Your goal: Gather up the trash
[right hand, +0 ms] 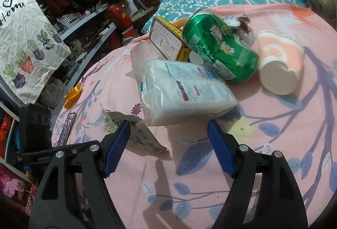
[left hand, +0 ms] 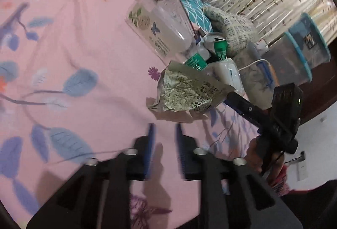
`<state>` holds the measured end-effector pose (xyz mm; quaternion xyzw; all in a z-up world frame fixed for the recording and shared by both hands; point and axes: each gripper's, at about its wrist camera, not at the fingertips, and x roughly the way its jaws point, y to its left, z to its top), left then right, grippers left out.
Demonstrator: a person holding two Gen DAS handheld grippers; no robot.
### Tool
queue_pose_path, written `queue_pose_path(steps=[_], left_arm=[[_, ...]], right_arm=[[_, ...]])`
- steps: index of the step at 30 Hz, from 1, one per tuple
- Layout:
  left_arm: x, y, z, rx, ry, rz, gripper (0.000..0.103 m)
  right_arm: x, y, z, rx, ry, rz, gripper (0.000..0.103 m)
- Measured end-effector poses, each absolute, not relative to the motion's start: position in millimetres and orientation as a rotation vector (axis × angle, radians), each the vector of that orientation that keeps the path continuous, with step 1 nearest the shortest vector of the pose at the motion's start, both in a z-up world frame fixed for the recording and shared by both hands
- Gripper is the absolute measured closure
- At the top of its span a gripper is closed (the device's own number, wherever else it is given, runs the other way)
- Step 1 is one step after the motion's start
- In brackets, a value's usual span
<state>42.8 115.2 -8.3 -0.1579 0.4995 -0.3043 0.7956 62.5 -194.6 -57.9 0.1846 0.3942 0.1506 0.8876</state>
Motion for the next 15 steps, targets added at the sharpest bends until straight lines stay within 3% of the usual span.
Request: queue_pose_path(steps=[1, 3, 11, 15], left_arm=[[41.1, 118.3, -0.7, -0.319, 1.043, -0.628, 0.054], [38.2, 122.7, 21.8, -0.27, 0.95, -0.593, 0.05], [39.4, 54.7, 67.7, 0.199, 0.697, -0.63, 0.016], [50.9, 9.1, 55.5, 0.443, 0.702, -0.775, 0.016]], right_arm=[[61.1, -195.9, -58.0, 0.389, 0.817, 0.31, 0.027], [58.6, -197.8, -57.8, 0.392, 0.813, 0.308, 0.027], [46.8, -204.9, -58.4, 0.409, 0.809, 0.289, 0.027], [40.0, -211.7, -58.5, 0.421, 0.806, 0.269, 0.027]])
